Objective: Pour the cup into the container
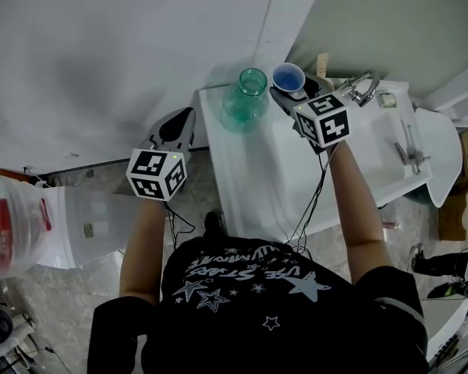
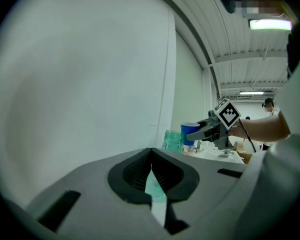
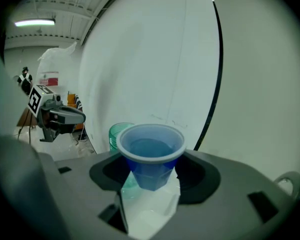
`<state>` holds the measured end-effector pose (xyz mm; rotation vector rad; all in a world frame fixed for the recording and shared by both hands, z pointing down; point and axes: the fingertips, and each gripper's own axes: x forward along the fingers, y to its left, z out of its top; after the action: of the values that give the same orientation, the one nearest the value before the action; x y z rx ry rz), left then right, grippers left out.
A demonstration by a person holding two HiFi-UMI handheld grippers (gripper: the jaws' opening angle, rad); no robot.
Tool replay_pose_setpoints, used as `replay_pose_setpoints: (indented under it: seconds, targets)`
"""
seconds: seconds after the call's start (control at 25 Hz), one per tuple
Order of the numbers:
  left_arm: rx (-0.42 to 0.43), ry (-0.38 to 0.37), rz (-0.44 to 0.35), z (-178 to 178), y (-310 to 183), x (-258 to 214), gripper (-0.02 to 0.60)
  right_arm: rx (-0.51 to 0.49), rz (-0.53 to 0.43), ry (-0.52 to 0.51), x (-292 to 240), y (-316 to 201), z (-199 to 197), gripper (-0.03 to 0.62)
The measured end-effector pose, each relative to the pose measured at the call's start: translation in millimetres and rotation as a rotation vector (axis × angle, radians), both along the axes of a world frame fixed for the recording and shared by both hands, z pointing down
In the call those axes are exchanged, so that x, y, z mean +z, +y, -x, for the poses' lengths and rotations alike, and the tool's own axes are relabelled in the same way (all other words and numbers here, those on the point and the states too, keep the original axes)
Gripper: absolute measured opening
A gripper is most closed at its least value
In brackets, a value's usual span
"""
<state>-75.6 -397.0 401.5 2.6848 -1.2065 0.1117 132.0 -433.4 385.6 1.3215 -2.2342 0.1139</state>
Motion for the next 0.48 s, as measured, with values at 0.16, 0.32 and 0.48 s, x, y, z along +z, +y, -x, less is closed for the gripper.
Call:
replay_pose_setpoints:
  seconds: [0.16,0.32,0.48]
  targets:
    - [-0.002,0.009,0.000,-0.7,-2.0,0.5,0.012,-0.024,0.003,0.073,1.0,-5.4,3.1,0.272]
    - [0.002,0.015,-0.001,-3.4,-2.7,0.0,0.012,-0.036,-0.003,0.140,0.9,-7.9,2.0,0.270]
    - [0.003,0.023,0.006,-4.5,-4.0,2.1,0.012,-0.047,-0.010,0.192,0.1,-11.2,2.7,0.270]
